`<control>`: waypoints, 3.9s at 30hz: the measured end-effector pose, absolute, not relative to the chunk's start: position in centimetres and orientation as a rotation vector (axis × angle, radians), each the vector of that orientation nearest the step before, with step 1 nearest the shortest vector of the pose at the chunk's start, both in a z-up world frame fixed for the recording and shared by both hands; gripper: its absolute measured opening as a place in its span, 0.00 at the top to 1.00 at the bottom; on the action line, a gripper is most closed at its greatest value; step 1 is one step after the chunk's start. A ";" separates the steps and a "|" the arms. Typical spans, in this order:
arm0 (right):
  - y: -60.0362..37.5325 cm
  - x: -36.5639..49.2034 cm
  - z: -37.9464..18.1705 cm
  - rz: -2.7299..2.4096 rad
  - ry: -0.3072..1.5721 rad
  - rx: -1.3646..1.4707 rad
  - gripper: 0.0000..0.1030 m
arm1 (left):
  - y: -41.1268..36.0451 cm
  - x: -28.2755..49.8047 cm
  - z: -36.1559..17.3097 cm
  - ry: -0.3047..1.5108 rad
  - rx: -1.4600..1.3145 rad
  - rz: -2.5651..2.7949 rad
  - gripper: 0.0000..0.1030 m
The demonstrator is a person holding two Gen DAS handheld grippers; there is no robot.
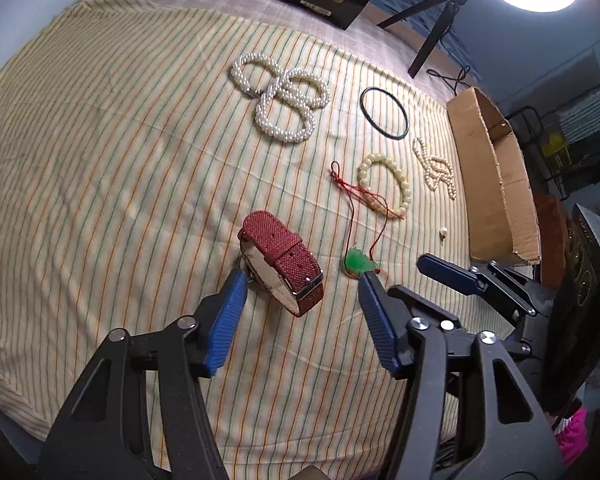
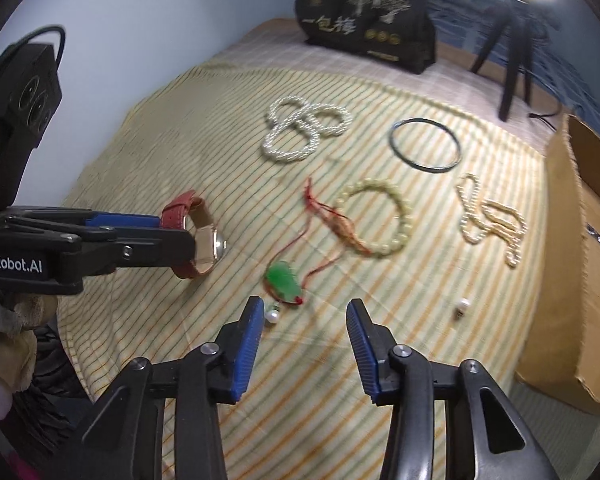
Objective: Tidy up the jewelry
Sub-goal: 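Move left tool to the red-strap watch while right tool approaches the green jade pendant, then close left tool on the red watch while right tool grasps the jade pendant, then carry the watch in left tool while right tool carries the pendant into the box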
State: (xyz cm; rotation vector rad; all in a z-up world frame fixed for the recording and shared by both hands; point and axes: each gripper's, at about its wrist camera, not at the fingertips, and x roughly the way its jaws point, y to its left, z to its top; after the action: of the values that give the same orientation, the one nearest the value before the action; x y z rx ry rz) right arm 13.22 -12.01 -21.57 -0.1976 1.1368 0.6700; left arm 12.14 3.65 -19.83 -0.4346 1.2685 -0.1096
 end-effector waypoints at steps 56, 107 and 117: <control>-13.9 14.3 -14.3 0.567 0.952 -0.082 0.86 | 2.8 13.3 -15.8 1.152 -0.497 -0.232 0.87; -37.0 15.4 -11.6 0.168 0.889 0.114 0.86 | -18.9 22.8 -12.9 1.095 -0.359 -0.528 0.87; -37.5 15.8 -12.9 0.154 0.921 0.136 0.86 | -19.6 24.2 -14.3 1.120 -0.387 -0.529 0.87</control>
State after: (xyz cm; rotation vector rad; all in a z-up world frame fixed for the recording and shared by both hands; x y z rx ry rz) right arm 15.75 -37.54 -12.88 0.1363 0.9207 0.1542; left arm 24.24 -19.58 -14.33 -0.3866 1.1201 -0.5292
